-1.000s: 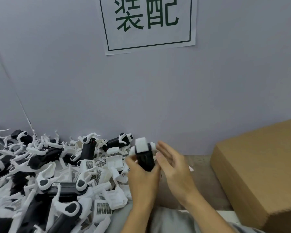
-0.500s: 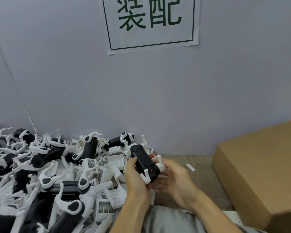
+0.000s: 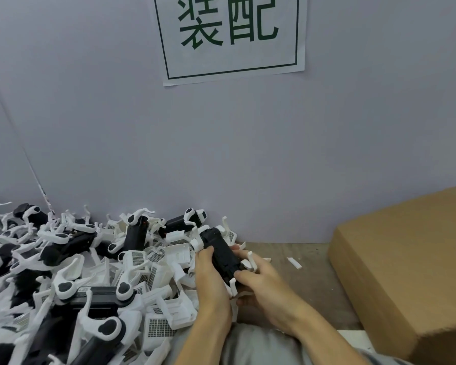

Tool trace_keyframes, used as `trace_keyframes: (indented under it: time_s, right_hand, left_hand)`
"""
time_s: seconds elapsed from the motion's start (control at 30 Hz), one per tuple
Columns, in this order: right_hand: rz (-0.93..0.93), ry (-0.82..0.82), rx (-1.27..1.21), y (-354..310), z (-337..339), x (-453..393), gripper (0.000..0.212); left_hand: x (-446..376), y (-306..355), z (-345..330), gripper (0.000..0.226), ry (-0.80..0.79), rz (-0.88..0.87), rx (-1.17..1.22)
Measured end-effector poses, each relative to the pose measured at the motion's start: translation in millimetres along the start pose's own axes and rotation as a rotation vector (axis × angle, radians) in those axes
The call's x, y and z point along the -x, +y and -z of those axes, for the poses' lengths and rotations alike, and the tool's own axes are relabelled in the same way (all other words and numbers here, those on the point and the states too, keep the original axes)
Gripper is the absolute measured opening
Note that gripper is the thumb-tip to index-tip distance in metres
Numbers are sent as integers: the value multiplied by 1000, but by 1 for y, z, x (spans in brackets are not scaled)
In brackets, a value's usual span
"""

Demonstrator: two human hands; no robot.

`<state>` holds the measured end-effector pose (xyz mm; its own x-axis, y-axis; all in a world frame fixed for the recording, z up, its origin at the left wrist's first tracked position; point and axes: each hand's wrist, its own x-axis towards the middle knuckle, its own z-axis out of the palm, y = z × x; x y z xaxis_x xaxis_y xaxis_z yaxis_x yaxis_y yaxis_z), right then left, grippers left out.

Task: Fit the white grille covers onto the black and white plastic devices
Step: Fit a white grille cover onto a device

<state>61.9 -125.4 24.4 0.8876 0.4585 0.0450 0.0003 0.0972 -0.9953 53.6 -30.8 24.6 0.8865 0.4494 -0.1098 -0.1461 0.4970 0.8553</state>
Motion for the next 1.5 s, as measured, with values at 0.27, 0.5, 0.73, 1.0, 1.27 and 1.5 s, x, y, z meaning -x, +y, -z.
trace_keyframes:
  time_s: [0.27,0.5,0.73,1.0,1.27,1.5]
  right_hand:
    - [-29,19,47,0,-2,2,40]
    - [-41,5,-17,-1,-5,2,38]
    - [-54,-19,-56,0,-3,1,35]
    - [-70,57,-42,3,-2,-5,36]
    - [-101,142,-40,-3,19,-3,43]
    - [27,463,504,6,30,-42,24]
  left_hand:
    - [-1,-1,0,59,61,-51,-63]
    - [-6,-6,1,64,46,-110,-99]
    - [-9,-6,4,50,61,-62,-95]
    - [-6,-6,1,40,4,-46,13]
    - [-2,5,2,39,-36,168,376]
    - [5,16,1,13,-63,174,491]
